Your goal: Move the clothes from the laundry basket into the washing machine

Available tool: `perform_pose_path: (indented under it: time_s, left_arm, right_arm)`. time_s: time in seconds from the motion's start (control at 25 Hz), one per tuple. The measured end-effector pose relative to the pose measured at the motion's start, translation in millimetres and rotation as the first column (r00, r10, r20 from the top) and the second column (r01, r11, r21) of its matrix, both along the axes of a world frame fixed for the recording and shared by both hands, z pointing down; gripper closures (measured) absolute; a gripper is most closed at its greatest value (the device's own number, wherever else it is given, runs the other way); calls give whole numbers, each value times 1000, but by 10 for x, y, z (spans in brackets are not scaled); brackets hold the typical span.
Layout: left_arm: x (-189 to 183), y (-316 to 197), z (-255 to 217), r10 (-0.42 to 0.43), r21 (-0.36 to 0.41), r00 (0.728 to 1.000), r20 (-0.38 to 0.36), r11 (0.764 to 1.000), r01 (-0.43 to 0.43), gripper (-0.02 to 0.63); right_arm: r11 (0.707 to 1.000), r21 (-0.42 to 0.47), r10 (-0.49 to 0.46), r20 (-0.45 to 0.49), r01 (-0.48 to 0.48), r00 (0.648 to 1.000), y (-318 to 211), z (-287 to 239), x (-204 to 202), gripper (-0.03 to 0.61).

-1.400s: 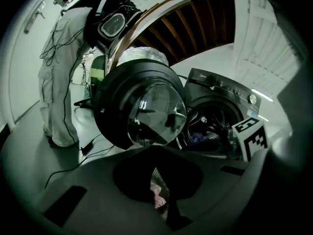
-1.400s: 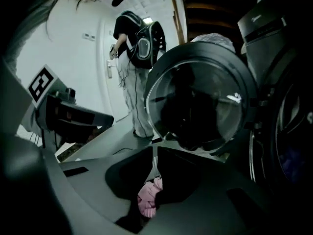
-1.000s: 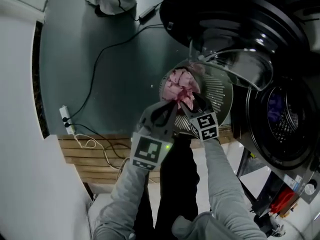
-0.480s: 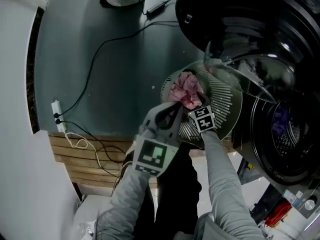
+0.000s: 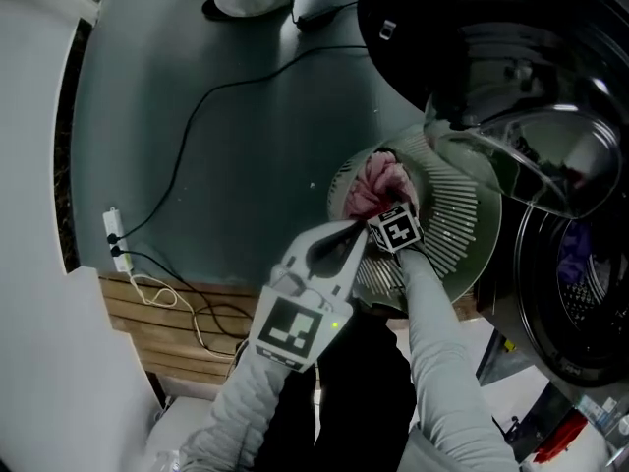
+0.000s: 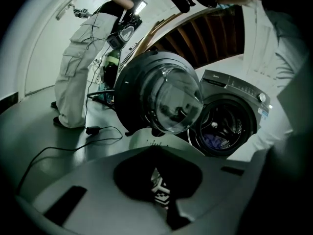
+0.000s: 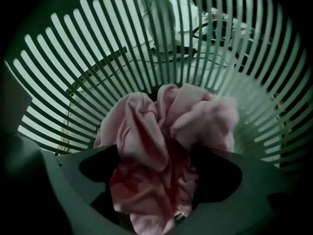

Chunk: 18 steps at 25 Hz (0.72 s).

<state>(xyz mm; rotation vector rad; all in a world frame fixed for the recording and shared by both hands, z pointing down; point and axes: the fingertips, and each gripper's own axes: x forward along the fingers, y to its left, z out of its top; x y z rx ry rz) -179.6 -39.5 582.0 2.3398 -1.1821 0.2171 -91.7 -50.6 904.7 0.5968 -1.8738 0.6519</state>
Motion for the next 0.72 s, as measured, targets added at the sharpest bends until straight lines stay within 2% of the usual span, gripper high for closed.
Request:
perform_pose_path:
  time_s: [0.2,0.32,0.36,0.4,0.44,0.48,0.56,0.72]
  left_arm:
    - [62,58,104,26,-4,1000,-6,1000,-27,595]
    - [-6,37,96,8,1,1000,-23,1000,-8,595]
    - [-21,32,92,5,0,1000,-24,1000,-5,595]
    - [-24,32,84,6,-2,1000,-24,1000,-6,595]
    - [-14,34,70,9,-2,1000,-23,1000,-9,595]
    - [2,38,47,12,-2,1000,-22,1000,-12,595]
    - [34,45,-15,12,0,1000,-24,1000,-12,595]
    - [69,66,-218,10,-18,1000,-21,1000,-10,595]
  right_arm:
    - [999,25,22,-71,-20,997,73,362,-39,104]
    - [999,35,42,-72,-40,997,38,316,-40,107]
    - [998,14,57,-73,-56,996,42,287,-32,156]
    - [996,-13,83,-78,-84,993,54,258,-5,299]
    - [992,-39,114,-86,-117,990,70,223,32,399]
    - [989,-55,134,-92,-139,987,89,177,55,431]
    - [991,-45,126,-72,-129,989,105,21,15,455]
    - [992,23,124,31,-124,992,93,-594,-71,463]
